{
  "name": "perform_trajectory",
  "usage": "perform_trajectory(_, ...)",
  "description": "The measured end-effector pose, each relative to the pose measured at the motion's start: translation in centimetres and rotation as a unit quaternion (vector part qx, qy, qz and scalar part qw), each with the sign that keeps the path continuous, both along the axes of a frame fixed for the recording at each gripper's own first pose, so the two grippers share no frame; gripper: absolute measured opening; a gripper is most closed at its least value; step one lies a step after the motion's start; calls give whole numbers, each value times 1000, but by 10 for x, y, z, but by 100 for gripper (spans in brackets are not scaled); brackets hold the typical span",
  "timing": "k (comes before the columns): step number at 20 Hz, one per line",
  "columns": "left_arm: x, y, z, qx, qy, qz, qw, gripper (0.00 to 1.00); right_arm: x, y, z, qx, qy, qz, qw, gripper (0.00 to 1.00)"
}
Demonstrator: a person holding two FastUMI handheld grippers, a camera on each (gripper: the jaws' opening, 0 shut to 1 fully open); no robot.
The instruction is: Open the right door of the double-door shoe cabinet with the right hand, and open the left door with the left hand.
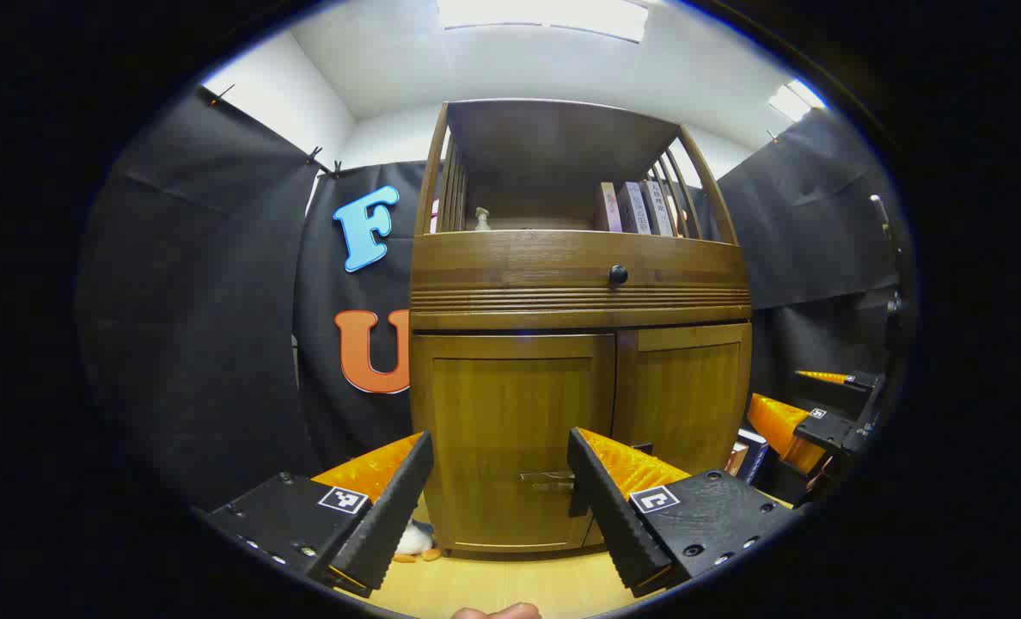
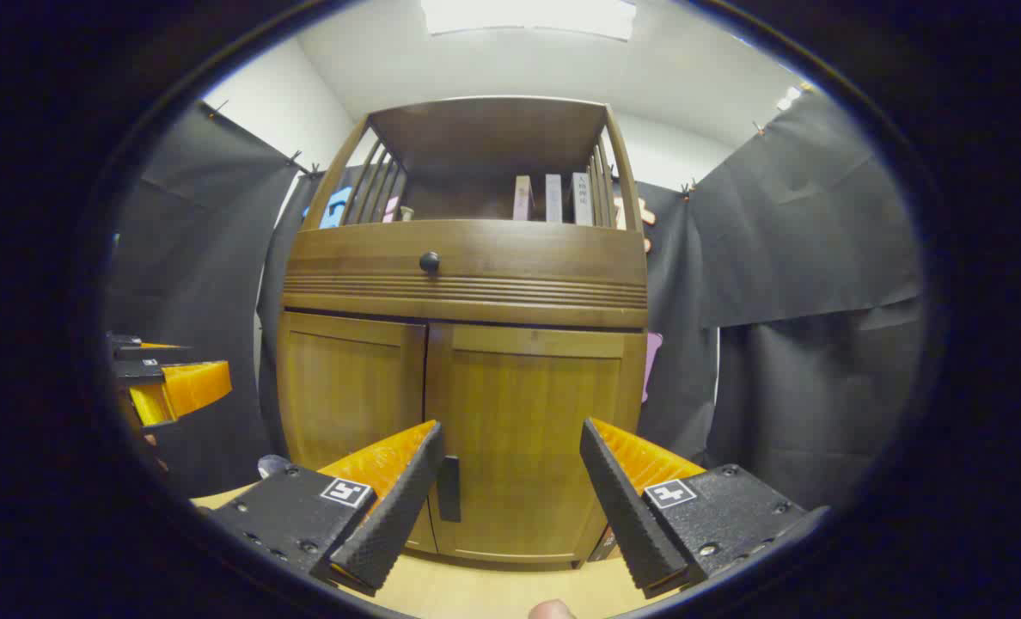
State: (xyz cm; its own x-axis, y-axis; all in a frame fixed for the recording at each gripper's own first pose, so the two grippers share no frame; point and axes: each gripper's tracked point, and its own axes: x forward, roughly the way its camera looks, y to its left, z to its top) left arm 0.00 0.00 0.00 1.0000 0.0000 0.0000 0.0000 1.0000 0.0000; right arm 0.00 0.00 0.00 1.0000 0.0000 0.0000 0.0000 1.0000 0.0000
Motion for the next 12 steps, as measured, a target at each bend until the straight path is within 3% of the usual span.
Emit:
perform_trajectory(1, 2, -3, 0, 2, 1, 0, 1000, 95, -1, -4, 1, 4, 0, -2, 1000, 100)
perform_trajectory(12, 19, -24, -7, -1, 18, -5, 1000, 95, 18, -15, -8, -1, 8, 14, 1000, 100)
